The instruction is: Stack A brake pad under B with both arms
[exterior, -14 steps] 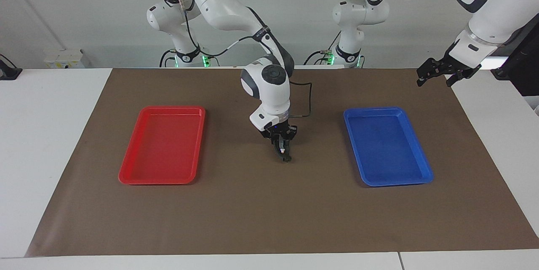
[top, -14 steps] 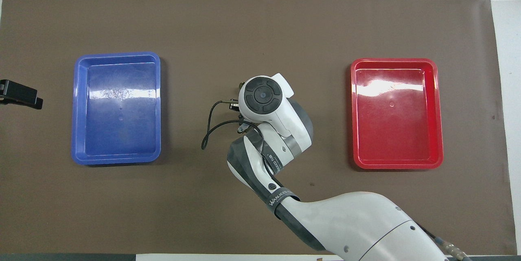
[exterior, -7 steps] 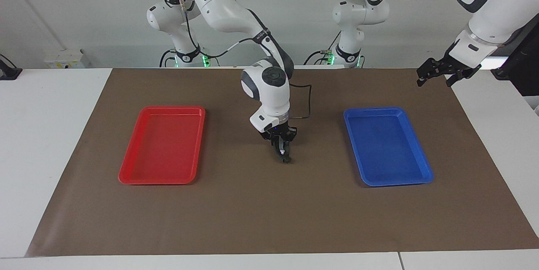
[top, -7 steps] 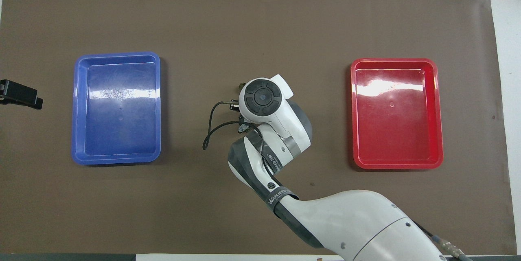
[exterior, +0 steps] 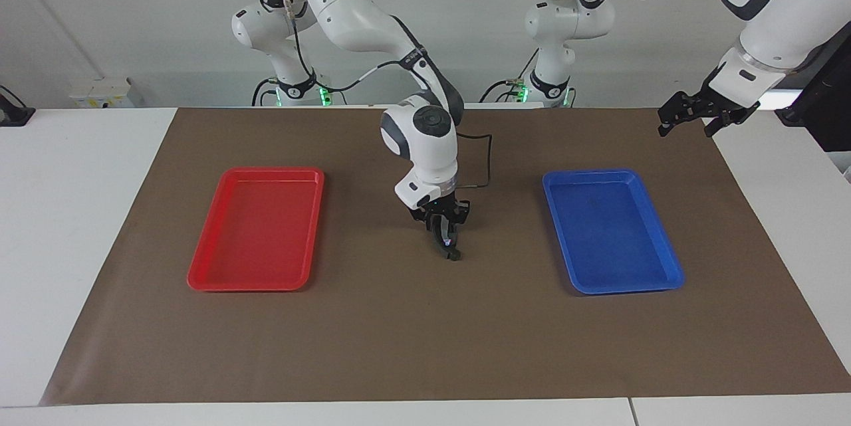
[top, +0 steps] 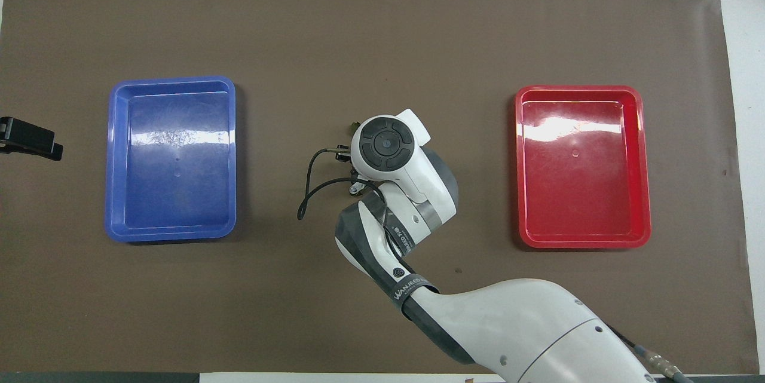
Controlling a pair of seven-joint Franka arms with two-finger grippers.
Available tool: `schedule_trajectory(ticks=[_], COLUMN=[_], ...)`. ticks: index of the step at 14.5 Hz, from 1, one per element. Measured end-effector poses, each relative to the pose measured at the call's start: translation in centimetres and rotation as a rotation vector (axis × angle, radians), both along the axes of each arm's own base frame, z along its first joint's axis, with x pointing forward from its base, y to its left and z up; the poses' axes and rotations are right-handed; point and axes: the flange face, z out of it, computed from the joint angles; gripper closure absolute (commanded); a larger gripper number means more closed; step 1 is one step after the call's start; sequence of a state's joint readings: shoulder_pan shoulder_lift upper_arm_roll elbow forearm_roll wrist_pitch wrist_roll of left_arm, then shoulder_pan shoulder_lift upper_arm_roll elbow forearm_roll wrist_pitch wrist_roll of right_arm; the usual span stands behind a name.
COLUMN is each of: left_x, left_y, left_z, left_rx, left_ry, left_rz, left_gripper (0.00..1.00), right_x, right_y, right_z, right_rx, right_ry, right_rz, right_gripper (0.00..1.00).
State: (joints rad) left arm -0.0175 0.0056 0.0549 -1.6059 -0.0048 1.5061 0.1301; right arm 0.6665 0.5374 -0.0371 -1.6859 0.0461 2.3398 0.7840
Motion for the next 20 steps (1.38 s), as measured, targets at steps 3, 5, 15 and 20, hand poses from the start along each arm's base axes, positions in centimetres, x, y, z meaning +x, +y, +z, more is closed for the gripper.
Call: schedule_trajectory(ticks=[3,5,15,20], left_x=[0.0,0.0,0.0,0.0], left_y=[0.0,0.0,0.0,0.0], left_z=[0.0,0.0,0.0,0.0], left_rx=[0.000,0.000,0.000,0.000], left_ry=[0.000,0.000,0.000,0.000], left_rz=[0.000,0.000,0.000,0.000], left_gripper=[0.01,0.00,0.00,0.00], right_x=[0.5,1.8,4.5,1.8], right_y=[-0.5,-2.9,-31.5,-43.4], right_z=[1.2,3.9,20.1,23.7], right_rx=[-0.006,-0.052,-0.156,-0.150], right_ry=[-0.024,-0.056,0.076,0.134], right_rz=[0.000,-0.006,-0.058,-0.013], right_gripper=[0.00,0.00,0.00,0.00])
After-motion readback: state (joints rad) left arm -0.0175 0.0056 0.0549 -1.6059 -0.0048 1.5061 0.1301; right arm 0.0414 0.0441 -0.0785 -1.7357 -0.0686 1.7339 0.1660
